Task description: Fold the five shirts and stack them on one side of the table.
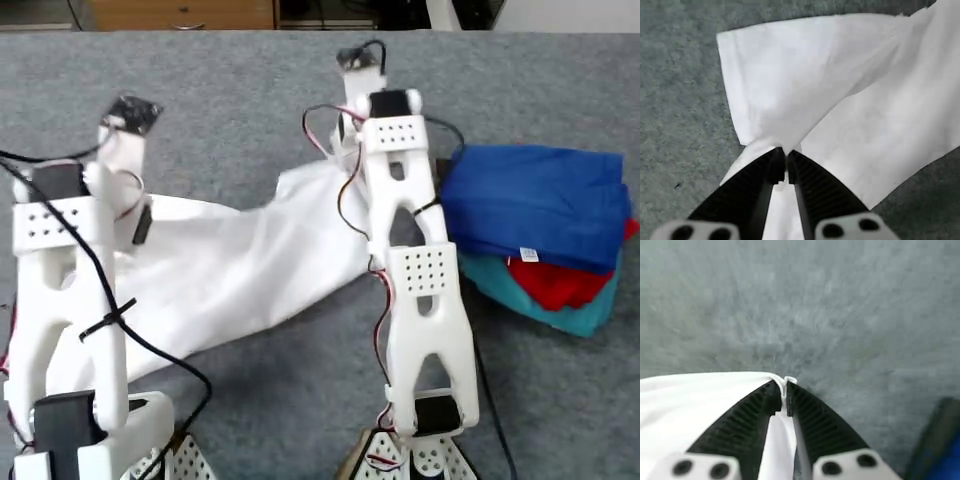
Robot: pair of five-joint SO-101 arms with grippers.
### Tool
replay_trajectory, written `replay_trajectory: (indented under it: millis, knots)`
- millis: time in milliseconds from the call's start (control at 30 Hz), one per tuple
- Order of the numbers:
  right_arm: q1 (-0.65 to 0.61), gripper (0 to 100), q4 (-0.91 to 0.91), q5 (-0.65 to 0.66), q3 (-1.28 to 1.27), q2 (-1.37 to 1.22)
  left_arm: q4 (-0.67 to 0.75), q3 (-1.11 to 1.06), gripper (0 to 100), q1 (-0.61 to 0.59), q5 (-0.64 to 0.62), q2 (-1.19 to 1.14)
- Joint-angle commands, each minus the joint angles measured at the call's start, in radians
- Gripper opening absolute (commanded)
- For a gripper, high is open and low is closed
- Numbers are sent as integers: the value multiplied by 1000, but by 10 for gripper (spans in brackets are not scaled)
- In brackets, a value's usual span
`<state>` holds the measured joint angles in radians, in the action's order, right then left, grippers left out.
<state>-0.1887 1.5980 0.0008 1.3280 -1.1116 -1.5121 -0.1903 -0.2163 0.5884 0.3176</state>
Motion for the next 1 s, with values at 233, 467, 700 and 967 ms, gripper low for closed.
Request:
replay_trajectory:
  millis: [233, 467, 700, 967]
  knots:
    - [-7, 4, 124, -5, 331, 470, -249, 474, 19, -87, -110, 39]
    - [-28, 4, 52, -3, 334, 852, -247, 522, 19, -253, -198, 205]
    - [-145, 4, -58, 137, 332, 1118, -184, 520, 19, -310, -324, 453]
    - [-257, 4, -80, 302, 331, 1273, -110, 522, 19, -483, -308, 656]
